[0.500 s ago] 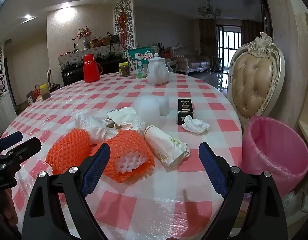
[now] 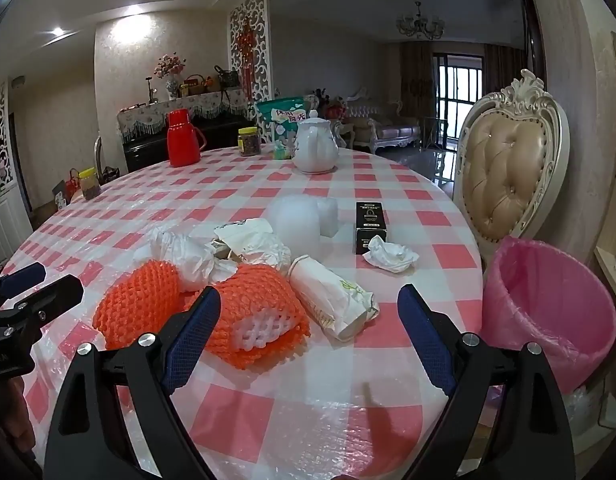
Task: Collect trash
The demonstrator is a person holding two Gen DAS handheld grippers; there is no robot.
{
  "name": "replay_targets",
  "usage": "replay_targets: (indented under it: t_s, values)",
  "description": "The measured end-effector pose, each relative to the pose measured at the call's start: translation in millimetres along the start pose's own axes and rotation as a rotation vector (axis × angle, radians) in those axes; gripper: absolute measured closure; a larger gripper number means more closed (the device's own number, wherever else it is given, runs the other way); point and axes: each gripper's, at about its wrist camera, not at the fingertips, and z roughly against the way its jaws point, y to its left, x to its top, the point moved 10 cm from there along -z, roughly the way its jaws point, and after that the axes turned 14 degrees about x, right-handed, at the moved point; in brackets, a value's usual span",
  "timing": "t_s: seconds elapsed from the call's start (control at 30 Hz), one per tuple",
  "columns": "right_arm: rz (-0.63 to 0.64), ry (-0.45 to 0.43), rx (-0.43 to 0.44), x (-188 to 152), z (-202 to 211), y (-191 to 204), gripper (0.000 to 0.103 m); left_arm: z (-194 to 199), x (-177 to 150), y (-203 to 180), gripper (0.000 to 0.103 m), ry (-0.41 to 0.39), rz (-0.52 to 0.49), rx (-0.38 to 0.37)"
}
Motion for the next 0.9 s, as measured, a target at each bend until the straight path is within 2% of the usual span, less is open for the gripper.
replay_targets:
  t_s: [0.9]
  values:
    - [-0.005,-0.001,0.005,0.3,1.3,2.6,0.018,0.1,-0.1,1.9,0.004,0.000,0.002,-0.002]
